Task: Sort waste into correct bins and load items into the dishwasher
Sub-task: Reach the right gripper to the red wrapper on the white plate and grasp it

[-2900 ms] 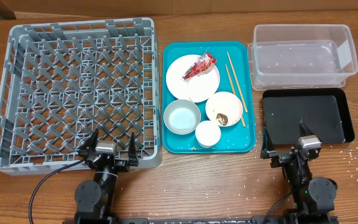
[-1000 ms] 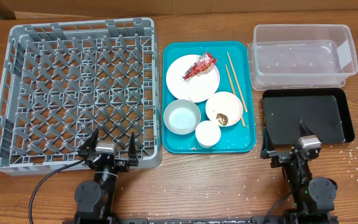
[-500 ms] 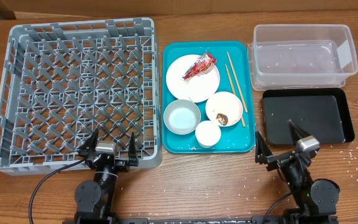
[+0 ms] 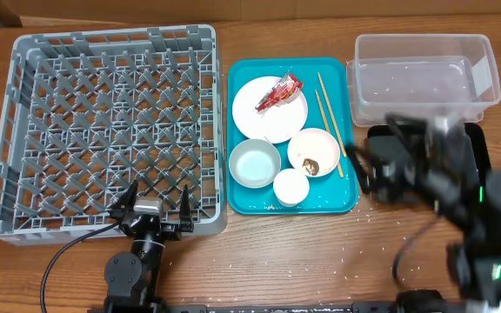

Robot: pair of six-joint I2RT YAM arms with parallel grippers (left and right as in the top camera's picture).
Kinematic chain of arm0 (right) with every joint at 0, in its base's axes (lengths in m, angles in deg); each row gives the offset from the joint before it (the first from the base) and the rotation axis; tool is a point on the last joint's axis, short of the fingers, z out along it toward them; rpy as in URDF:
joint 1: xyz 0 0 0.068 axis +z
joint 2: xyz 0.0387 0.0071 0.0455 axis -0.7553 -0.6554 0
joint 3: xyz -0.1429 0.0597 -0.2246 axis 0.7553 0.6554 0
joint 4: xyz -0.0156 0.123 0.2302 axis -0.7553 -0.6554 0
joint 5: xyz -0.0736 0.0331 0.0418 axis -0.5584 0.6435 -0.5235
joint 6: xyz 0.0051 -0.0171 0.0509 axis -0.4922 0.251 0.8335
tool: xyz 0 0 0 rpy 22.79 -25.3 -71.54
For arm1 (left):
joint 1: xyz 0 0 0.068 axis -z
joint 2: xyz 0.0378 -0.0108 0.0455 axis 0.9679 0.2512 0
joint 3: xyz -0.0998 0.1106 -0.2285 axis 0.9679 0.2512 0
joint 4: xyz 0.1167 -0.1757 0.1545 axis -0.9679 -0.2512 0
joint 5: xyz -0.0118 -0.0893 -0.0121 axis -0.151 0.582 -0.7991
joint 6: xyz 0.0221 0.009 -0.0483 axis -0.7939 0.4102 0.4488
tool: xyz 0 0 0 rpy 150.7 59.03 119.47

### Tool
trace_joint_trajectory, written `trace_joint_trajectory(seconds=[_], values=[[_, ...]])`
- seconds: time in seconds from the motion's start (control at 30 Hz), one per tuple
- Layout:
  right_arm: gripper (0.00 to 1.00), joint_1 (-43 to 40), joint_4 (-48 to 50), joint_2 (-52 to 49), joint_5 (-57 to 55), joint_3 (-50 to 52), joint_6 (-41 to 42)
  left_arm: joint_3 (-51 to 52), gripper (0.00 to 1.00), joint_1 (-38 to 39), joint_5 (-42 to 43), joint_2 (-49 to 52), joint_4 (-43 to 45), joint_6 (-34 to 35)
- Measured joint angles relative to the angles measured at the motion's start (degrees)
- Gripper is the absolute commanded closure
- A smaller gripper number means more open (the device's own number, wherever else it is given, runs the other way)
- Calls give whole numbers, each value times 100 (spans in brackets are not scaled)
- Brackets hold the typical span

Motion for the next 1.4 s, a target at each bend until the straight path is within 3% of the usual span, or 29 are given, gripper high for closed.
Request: trace_joint_trajectory(seconds=[0.2,0.43,0.67,0.87,1.2,1.4], values=[[0,627,-1379,-2608,103,-2636,175,2,0,0,0,0,0,0],[0,1296,-2212,-4992,-400,-4487,221,2,0,0,0,0,4,0],[0,1578,-2203,-6568,-535,-4647,229,2,0,0,0,0,4,0],[0,1589,-2000,-7062,-719,-4647,446,2,0,0,0,0,4,0],[0,2168,-2000,-7812,-3751,-4658,1751,2,0,0,0,0,4,0],[0,2625,-1727,-8043,-4741,-4658,2332,2,1,0,0,0,4,0]])
